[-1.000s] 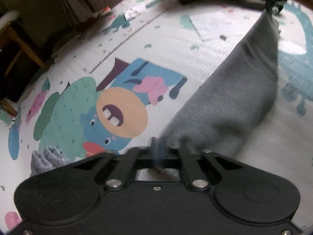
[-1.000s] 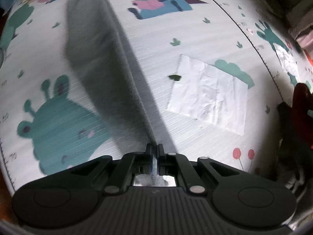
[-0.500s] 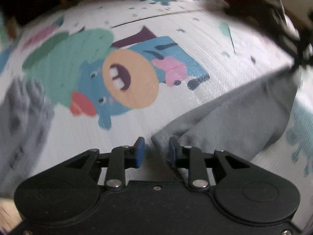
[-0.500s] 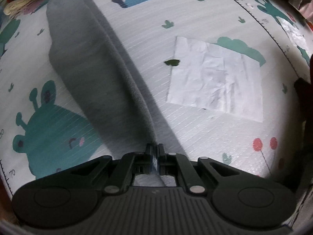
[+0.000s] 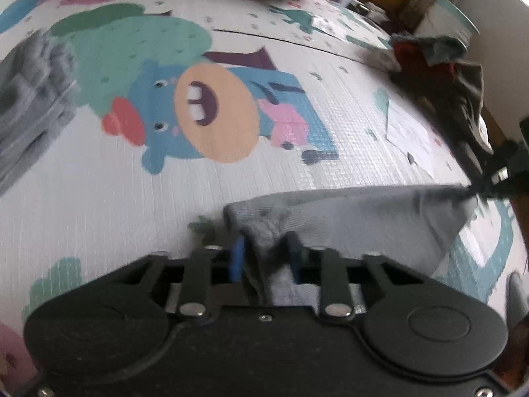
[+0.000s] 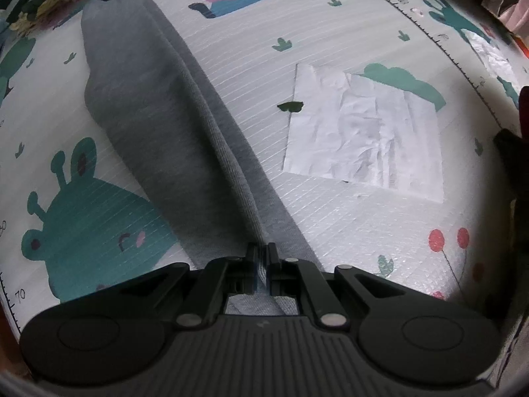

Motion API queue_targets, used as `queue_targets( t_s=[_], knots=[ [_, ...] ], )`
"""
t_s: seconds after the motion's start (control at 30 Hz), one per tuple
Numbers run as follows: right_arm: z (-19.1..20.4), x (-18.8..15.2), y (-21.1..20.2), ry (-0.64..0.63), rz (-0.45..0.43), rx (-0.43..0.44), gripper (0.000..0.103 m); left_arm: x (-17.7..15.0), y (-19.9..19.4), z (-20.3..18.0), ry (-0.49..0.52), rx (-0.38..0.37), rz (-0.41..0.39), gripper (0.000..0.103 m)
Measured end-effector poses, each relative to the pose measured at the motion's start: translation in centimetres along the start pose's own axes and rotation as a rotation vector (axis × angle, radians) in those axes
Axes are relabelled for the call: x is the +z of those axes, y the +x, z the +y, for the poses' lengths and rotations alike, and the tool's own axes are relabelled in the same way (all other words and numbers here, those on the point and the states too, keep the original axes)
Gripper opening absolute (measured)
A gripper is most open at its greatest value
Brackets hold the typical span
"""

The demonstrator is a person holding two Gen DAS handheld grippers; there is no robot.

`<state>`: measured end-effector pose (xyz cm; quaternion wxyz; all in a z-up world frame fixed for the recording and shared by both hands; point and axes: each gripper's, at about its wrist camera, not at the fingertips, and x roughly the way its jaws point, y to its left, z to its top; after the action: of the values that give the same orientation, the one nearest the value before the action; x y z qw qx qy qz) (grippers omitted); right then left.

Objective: Fold clothes

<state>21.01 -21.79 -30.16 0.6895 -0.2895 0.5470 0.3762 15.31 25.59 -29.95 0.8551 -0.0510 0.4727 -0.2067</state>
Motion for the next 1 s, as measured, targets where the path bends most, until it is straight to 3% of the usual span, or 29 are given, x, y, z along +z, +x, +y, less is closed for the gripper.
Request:
queue_targets(
  t_s=[0.1,0.27,0.53,0.8,0.97,1.0],
  knots=[
    [-0.6,-0.3,-0.8,0.005,-0.014,0.008,0.005,0.5,-1.5,-0.9,0.04,-0.036,-0.059,0.01],
    [-1.9,-0.9,-1.7,0.053,-0.033,0.005,0.005,1.4,-0.9,-0.5,0.019,-0.006,-0.076,0.01],
    [-2.2,-0.5,0.6,0.083,0.025,-0.003,0.005,1.9,3.2,0.3,-0.03,0.082,-0.035,0.01],
    [-3.0,-0.6,0.8,0.13,0.034,0.01,0.005,1.7,3.1,0.5,-0.063,0.086,-0.05,0.01],
    [-4.0,-0.6,-0.3,0.19,0.055,0.077,0.006,1.7,2.9,0.5,-0.06,0.085,-0.05,0.01],
    [-4.0,-0.8,-0.4,0.178,0.056,0.034,0.007,1.7,3.0,0.5,-0.057,0.089,-0.046,0.01]
  ],
)
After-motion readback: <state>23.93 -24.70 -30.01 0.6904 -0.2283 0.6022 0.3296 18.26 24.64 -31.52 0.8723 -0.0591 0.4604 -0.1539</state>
